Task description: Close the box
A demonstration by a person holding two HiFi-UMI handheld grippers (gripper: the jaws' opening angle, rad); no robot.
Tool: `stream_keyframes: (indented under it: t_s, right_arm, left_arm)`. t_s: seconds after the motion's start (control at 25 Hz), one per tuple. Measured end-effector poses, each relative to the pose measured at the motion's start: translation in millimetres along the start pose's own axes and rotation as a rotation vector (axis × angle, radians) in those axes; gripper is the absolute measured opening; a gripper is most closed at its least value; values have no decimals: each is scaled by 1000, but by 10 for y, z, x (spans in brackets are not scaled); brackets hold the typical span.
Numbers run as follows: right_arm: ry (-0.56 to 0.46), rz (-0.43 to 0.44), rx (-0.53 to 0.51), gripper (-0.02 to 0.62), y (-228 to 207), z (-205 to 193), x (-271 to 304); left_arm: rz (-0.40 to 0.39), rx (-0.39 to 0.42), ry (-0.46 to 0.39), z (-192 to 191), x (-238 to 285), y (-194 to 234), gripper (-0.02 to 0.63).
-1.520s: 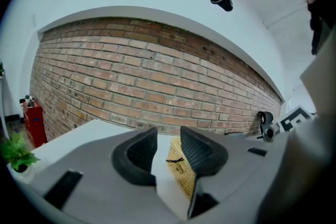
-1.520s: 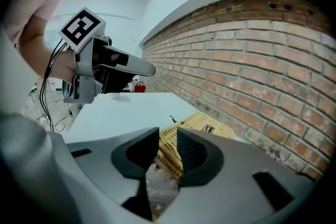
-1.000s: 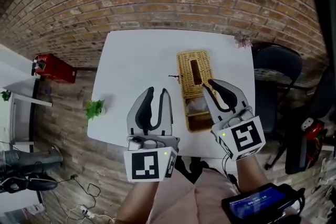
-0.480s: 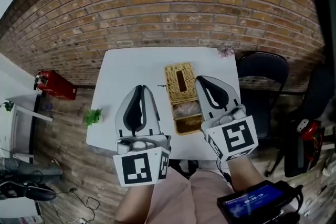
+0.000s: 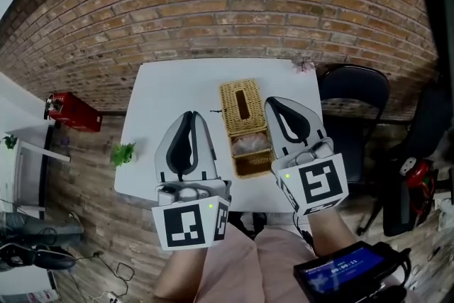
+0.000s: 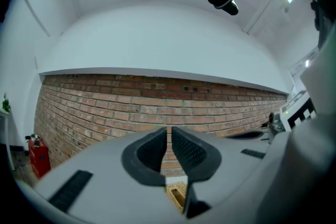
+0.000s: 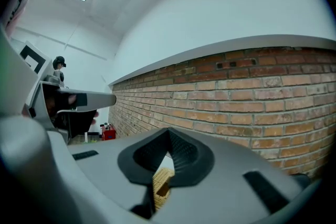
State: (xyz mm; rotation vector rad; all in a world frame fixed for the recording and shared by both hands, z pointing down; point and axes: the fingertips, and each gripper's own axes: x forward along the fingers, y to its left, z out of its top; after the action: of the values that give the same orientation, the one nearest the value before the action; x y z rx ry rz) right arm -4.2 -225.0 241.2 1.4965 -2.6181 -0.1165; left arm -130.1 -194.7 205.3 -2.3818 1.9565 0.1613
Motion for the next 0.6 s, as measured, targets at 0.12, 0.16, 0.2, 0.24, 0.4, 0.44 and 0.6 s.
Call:
stream_keyframes:
  t_s: [0.12,0.16,0.2,0.24,0.4,0.44,0.6]
  right_arm:
    - [0,4,-1,-2,24,2,16]
    - [2,7,-2,-2,36,-3,26]
    - [4,10,-3,-2,49,-11,37]
    - [7,12,-3,-2,61,-20,48]
    - [16,15,-3,-2,98,-35,85]
    - [17,15,-3,-2,104,-39,96]
    - [25,17,-1,-2,140,-69,140]
  left_arm:
    - [1,-2,2,-9,7,16,35]
    - [2,-2,2,-11,10,23,34]
    - [3,-3,1,-13,14,31,35]
    - [4,-3,1,-14,17,40,35]
    - [7,-6,6,-25,17,85,35]
    - [8,-8,8,-33,16,97,35]
    - [10,-12,16,-73,20,148,35]
